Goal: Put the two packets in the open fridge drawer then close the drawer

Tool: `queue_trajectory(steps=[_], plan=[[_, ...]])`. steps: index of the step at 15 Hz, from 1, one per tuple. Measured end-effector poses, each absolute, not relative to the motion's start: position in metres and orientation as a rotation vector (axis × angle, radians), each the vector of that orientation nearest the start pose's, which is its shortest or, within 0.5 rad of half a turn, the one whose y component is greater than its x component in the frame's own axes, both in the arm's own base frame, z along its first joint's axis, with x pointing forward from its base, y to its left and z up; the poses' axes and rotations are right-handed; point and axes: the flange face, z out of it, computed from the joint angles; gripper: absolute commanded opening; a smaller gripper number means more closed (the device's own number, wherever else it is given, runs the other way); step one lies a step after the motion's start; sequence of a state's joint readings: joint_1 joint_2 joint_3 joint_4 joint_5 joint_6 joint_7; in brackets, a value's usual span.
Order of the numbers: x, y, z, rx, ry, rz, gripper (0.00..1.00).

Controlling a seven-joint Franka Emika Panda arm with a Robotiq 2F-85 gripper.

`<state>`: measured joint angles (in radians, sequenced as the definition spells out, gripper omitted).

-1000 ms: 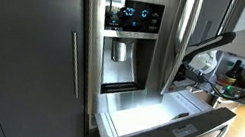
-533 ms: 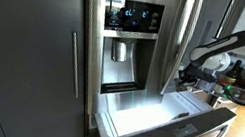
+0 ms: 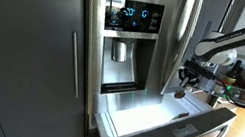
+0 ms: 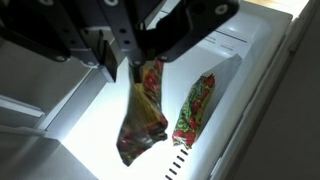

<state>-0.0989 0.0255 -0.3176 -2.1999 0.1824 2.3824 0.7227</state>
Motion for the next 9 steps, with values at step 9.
queue_trajectory(steps=[9], plan=[[0.469,-0.205,0.372,-2.353,1.832,-0.132,1.00]])
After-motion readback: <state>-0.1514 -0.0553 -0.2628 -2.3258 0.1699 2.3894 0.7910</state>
